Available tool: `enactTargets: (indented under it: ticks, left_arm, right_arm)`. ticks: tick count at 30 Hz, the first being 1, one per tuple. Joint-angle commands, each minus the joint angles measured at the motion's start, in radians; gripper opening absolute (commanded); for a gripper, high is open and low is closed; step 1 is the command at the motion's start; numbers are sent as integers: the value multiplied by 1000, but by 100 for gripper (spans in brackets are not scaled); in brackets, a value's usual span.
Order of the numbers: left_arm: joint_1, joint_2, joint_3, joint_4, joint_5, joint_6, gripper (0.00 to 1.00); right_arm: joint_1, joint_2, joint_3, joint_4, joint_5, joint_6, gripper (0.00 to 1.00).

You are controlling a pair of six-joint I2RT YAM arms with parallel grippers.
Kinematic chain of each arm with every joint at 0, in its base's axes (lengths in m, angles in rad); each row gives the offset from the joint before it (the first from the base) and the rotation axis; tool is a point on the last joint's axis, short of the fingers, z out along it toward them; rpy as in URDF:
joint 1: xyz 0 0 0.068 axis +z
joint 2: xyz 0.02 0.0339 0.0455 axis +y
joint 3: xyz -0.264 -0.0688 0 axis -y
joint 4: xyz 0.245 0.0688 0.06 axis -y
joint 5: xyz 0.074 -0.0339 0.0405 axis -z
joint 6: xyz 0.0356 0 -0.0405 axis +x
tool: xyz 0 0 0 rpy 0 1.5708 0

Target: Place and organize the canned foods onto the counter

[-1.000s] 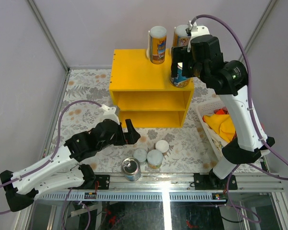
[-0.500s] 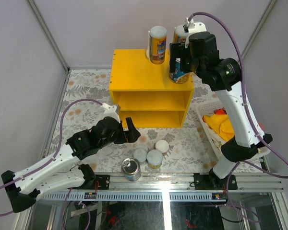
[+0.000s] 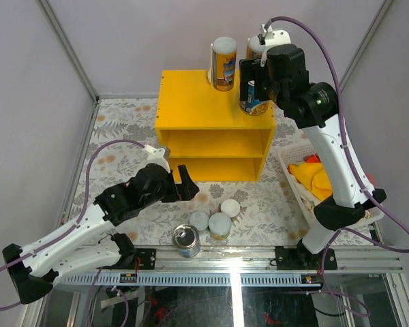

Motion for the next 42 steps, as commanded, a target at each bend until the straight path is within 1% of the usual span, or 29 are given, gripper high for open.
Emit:
enactTargets:
  ticks: [1, 2, 4, 5, 20, 29, 36, 42]
  left_arm:
    - [10, -13, -16, 66, 27, 20, 100]
    - [11, -13, -15, 66, 28, 19, 100]
    - [12, -16, -18, 66, 31, 17, 100]
    - [12, -19, -19, 65, 32, 14, 100]
    - [13, -46, -24, 55, 27, -6, 100]
    - [13, -49, -13, 49, 18, -14, 100]
    - [14, -40, 10, 38, 8, -20, 100]
    - [12, -40, 27, 13, -1, -22, 100]
  right_arm:
    - [-10, -25, -17, 1, -49, 5, 74]
    - [-10, -25, -19, -1, -49, 5, 78]
    - [-10, -38, -27, -1, -49, 7, 99]
    - [-10, -55, -32, 0, -50, 8, 100]
    - [-9, -108, -57, -9, -38, 15, 99]
    - [-9, -149, -72, -12, -78, 17, 100]
    - [-6, -233, -137, -3, -121, 24, 100]
    - [3, -340, -253, 32, -162, 18, 99]
